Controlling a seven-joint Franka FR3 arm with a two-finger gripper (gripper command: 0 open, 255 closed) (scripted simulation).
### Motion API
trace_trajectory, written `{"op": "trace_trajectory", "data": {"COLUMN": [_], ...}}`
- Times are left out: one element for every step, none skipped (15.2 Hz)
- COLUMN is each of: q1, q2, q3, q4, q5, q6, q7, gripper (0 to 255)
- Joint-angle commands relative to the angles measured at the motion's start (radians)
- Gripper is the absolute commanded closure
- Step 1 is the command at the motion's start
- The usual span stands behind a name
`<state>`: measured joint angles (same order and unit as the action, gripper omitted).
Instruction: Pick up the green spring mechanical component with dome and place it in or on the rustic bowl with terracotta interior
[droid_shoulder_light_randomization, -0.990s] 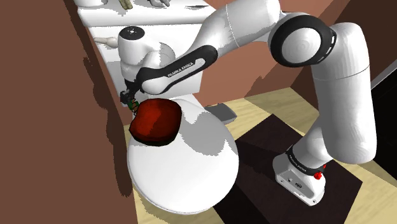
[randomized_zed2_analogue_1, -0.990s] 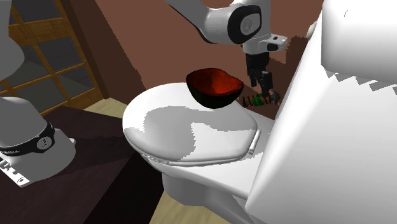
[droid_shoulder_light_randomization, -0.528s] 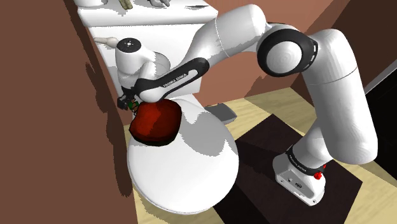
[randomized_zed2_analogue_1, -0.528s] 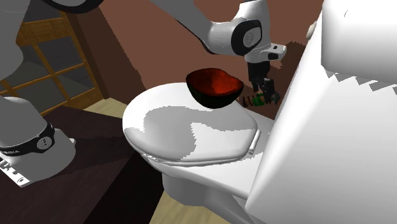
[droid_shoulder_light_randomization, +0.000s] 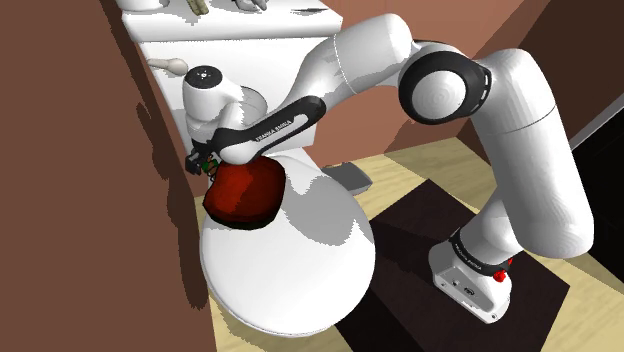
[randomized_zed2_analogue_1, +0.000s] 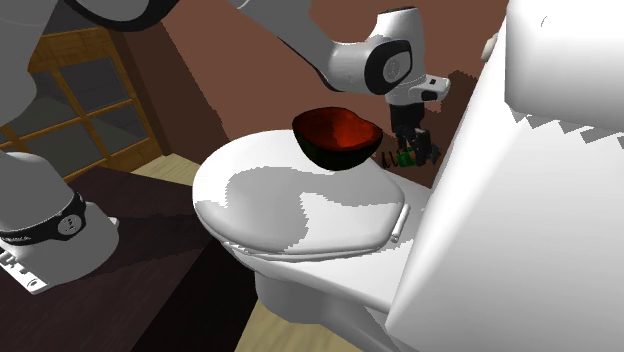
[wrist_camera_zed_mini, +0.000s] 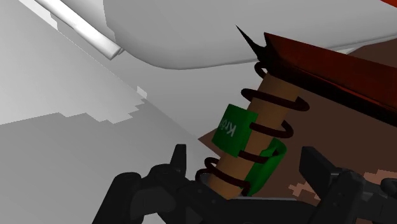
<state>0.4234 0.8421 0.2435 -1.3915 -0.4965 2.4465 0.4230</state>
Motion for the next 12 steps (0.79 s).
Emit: {"op": "trace_trajectory", "data": {"q1": [0.000,0.000,0.000,0.000,0.000,0.000,0.000,0.000,0.000,0.000,0.000,-0.002], "q2": [0.000,0.000,0.000,0.000,0.000,0.000,0.000,0.000,0.000,0.000,0.000,-0.008], "q3": [0.000,0.000,0.000,0.000,0.000,0.000,0.000,0.000,0.000,0.000,0.000,0.003], "q4": [0.000,0.000,0.000,0.000,0.000,0.000,0.000,0.000,0.000,0.000,0.000,-0.001], "q5": [0.000,0.000,0.000,0.000,0.000,0.000,0.000,0.000,0.000,0.000,0.000,0.003], "q6": [0.000,0.000,0.000,0.000,0.000,0.000,0.000,0.000,0.000,0.000,0.000,-0.007], "q7": [0.000,0.000,0.000,0.000,0.000,0.000,0.000,0.000,0.000,0.000,0.000,-0.003], "gripper": [0,255,255,255,255,255,255,255,255,255,255,255]}}
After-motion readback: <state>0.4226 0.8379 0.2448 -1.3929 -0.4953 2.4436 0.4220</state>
